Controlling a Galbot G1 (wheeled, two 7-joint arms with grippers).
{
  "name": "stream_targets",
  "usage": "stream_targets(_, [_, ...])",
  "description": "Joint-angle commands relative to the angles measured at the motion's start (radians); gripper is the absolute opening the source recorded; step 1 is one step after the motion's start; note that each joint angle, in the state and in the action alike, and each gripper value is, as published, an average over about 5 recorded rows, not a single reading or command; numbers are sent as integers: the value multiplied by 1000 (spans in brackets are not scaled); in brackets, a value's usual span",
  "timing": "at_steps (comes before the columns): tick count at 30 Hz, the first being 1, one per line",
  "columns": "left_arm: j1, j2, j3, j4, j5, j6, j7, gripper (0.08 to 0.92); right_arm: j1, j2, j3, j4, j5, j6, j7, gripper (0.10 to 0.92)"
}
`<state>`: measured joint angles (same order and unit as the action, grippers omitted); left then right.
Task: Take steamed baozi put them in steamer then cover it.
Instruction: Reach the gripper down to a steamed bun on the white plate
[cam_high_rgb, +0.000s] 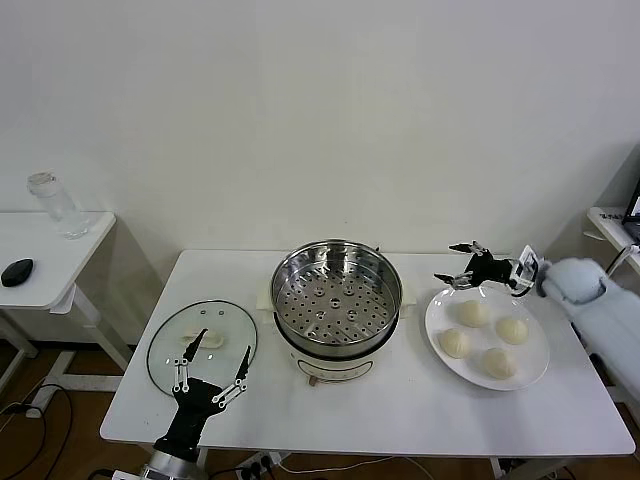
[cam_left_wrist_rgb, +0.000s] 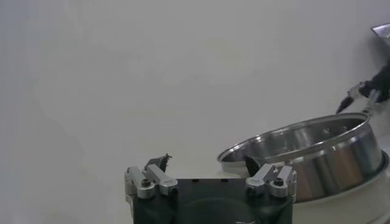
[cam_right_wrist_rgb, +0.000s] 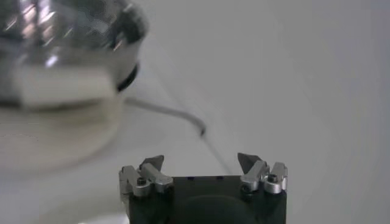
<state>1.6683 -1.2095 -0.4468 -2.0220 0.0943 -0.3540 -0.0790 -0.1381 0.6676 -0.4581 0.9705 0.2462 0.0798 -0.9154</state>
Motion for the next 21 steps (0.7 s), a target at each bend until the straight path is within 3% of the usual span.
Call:
stream_targets(1, [1, -1, -2, 3, 1, -1, -1, 823, 187, 20, -181, -157, -264, 32, -267, 823])
stream_targets(21, [12, -16, -17, 7, 5, -13, -9, 823, 171, 246, -137, -397, -496, 105, -218, 823])
